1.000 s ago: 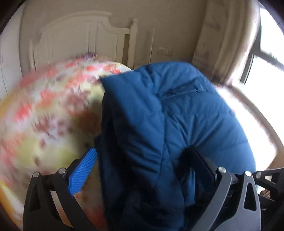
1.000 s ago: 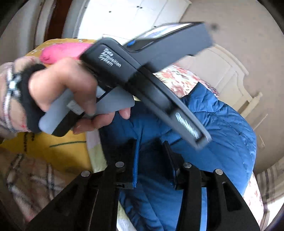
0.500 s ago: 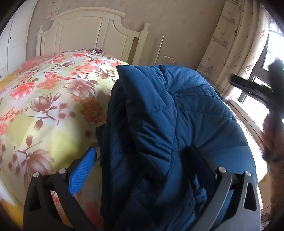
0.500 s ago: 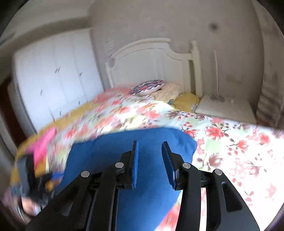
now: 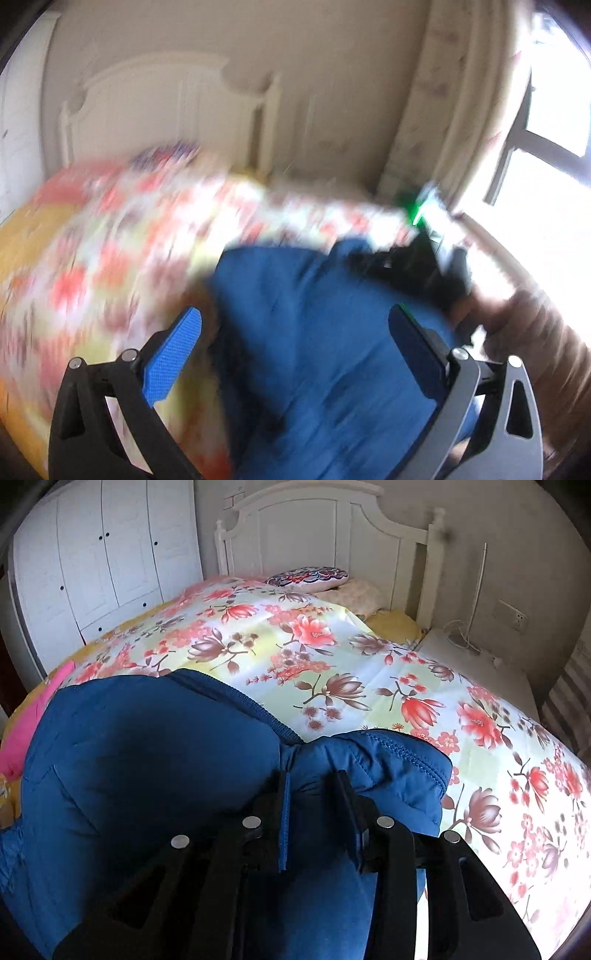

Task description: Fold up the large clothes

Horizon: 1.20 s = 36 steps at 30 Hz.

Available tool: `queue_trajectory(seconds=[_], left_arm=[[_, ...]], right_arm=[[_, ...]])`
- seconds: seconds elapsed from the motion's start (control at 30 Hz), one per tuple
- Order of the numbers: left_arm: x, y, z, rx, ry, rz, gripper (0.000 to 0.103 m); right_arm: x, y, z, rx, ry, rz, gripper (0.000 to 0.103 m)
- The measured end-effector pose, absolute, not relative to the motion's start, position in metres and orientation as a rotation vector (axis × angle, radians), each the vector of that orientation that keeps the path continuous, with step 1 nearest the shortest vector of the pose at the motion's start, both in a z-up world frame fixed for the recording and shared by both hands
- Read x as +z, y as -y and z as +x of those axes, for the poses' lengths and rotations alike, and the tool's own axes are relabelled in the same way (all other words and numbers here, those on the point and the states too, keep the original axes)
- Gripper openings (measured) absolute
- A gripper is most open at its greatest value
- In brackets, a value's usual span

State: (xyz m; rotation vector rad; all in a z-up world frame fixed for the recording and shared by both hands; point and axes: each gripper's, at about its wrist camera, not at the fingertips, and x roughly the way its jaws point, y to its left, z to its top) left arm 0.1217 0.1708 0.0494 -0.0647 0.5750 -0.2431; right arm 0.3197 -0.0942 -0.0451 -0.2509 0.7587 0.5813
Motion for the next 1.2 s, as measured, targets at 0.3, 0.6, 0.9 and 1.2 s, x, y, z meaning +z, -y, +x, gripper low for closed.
queue_trajectory(seconds=[0.3, 0.6, 0.9, 1.2], left_arm=[[-0.049, -0.150, 0.254, -0.026, -0.911, 0.187, 0.101], [-0.059, -0.162, 0.248, -0.024, -0.889, 0.112, 0.101], [-0.059, -0.180, 0.240, -0.039, -0.874, 0.042, 0.101], [-0.060, -0.183, 0.240, -0.040, -0.861, 0.029, 0.101]], right_arm=[[-0.050, 0.107, 0.327, 0.613, -0.748, -0.176, 0.040], [-0.001, 0.091, 0.324, 0.636, -0.691, -0.175, 0.040], [-0.030, 0.058, 0.333, 0.631, -0.805, -0.345, 0.040], [-0.051, 0.112, 0.371, 0.454, -0.791, -0.139, 0.040]])
